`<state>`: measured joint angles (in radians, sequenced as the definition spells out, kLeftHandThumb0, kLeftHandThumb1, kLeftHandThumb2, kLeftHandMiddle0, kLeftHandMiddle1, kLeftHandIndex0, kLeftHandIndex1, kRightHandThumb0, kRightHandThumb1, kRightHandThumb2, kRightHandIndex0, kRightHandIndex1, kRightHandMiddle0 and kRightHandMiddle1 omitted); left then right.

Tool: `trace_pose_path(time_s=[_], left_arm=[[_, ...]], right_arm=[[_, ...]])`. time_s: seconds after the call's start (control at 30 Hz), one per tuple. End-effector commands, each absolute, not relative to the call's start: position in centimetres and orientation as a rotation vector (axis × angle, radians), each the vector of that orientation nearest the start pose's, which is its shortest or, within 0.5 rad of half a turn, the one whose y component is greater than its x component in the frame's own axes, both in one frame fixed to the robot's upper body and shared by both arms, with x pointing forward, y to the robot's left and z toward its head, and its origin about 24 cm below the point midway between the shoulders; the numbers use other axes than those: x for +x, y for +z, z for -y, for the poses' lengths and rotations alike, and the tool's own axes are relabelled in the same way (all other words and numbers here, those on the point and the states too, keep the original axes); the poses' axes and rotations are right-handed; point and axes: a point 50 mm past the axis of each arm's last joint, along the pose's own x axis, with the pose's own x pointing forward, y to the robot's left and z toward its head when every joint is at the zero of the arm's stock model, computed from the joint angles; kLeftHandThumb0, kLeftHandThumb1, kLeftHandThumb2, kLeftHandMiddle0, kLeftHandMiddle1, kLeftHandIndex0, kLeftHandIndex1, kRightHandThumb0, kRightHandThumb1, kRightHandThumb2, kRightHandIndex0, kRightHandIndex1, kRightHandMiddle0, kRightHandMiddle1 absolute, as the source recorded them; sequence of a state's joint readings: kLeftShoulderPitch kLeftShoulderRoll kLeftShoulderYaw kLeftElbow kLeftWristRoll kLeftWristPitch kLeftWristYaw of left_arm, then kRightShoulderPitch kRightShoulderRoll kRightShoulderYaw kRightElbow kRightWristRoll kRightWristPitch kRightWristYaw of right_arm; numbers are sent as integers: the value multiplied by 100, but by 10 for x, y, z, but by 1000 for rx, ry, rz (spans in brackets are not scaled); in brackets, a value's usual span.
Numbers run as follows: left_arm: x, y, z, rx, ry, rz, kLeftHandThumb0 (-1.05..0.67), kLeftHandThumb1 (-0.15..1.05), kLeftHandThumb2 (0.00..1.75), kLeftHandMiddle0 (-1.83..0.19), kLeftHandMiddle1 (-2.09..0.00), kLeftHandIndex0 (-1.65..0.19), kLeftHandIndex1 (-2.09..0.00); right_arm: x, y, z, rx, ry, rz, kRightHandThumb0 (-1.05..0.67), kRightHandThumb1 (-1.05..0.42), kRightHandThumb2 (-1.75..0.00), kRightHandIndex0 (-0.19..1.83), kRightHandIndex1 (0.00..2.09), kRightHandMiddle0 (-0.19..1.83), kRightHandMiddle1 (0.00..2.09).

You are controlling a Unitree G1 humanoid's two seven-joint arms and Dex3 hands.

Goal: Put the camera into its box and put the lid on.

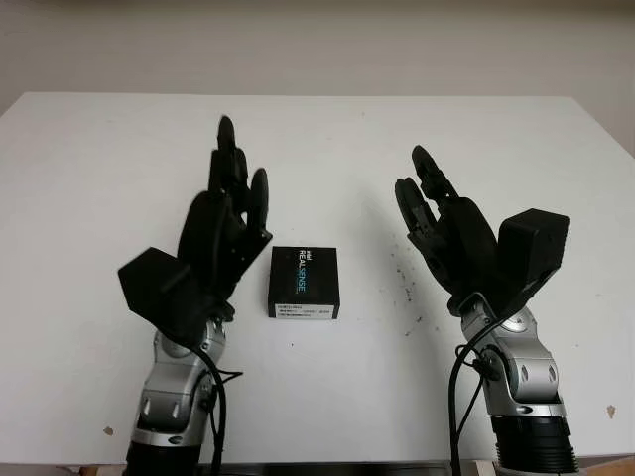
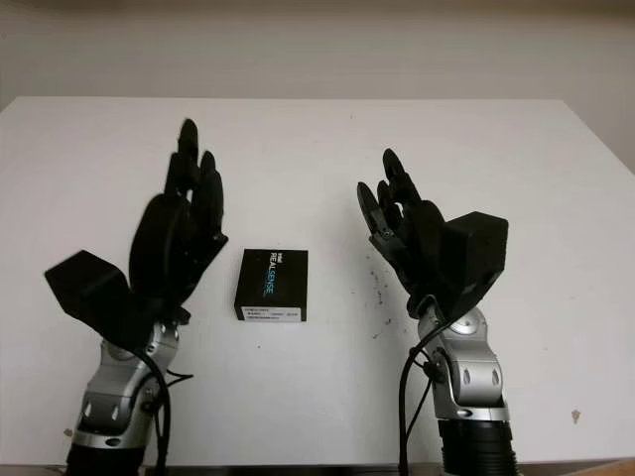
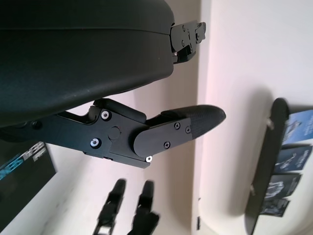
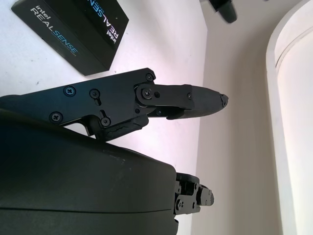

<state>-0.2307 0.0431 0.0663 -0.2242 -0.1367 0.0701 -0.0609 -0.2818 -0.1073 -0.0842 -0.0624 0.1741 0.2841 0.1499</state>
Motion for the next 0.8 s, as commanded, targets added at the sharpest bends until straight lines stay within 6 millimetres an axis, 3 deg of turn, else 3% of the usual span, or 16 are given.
trace_pose_path(time_s=[0.0,0.17,0.3,0.6,0.77], left_arm=[[282,158,-160,-49,-68,428,-65,105,61,19,0,19,0],[289,150,-185,5,1,393,-68,105,61,19,0,19,0],[288,130,-202,3,1,314,-68,105,63,19,0,19,0],[288,100,-208,-12,24,221,-63,105,65,19,0,19,0],[287,99,-206,-17,19,213,-65,105,65,19,0,19,0]], right_arm=[[303,120,156,52,180,125,-58,-105,-40,-8,4,-6,4],[305,125,157,22,180,155,-58,-105,-41,-11,3,-10,2],[307,129,158,3,178,148,-60,-105,-45,-17,1,-15,1],[309,128,156,-35,173,124,-66,-105,-50,-19,0,-19,0],[309,127,156,-46,174,121,-68,-105,-50,-19,0,-19,0]])
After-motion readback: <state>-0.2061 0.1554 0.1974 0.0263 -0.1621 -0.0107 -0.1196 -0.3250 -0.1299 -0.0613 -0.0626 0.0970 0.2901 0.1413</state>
